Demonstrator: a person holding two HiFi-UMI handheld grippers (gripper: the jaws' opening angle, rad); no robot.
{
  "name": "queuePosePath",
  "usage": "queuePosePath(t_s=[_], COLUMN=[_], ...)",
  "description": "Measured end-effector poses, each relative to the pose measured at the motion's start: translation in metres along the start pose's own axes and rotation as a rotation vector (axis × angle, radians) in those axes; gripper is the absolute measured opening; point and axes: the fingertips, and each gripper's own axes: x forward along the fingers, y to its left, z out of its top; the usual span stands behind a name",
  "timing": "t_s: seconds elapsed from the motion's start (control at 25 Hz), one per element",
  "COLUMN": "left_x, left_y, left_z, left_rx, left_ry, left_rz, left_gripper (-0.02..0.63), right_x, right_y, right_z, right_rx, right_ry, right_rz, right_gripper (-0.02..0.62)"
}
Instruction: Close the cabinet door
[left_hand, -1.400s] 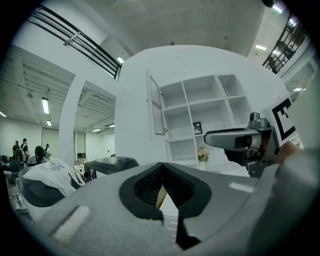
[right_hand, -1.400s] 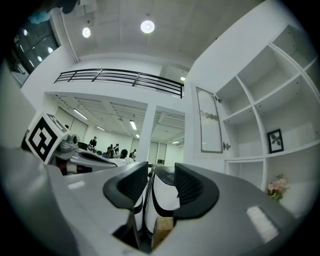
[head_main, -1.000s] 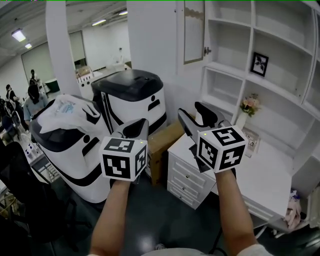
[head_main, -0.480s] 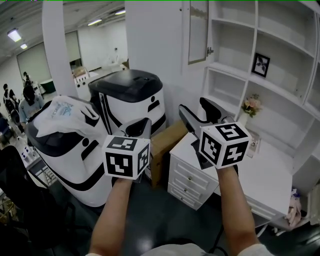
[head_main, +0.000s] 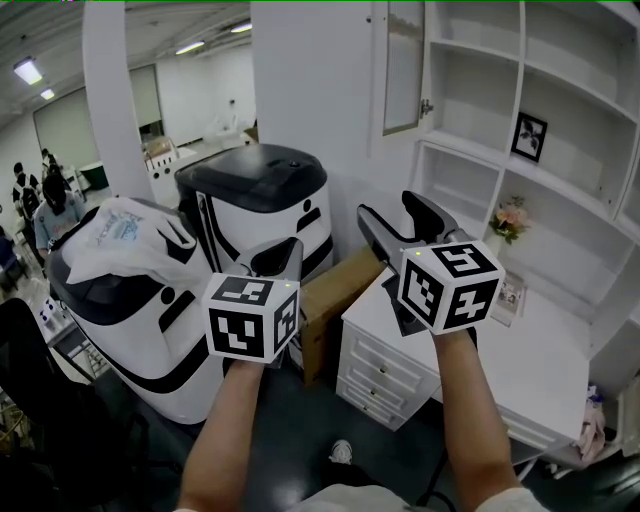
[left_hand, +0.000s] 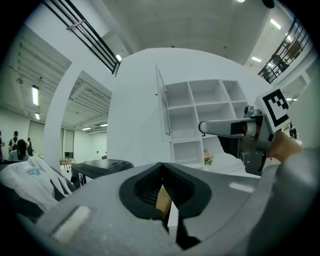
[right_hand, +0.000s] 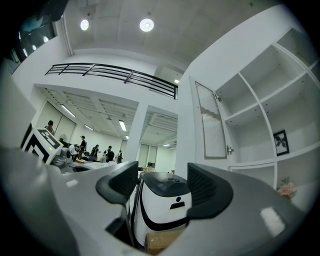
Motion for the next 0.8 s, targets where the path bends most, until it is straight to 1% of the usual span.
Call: queuePosePath(t_s=[0.28, 0.8], left_x=[0.053, 0.173], left_y=[0.018, 0.055], left_z=[-0.002, 0.019], left_rx=[0.012, 0.031], left_ry=[0.008, 0.002], left_rz=[-0.007, -0.019], left_gripper=[-0.003, -0.003], right_x=[0.044, 0.140], right_y=[-0.033, -0.113], right_z=[-0.018, -0.022], right_rx=[0.016, 0.012], right_ry=[0.000, -0.018], right_rz=[-0.006, -0.015], right_gripper=[0.291, 0.290])
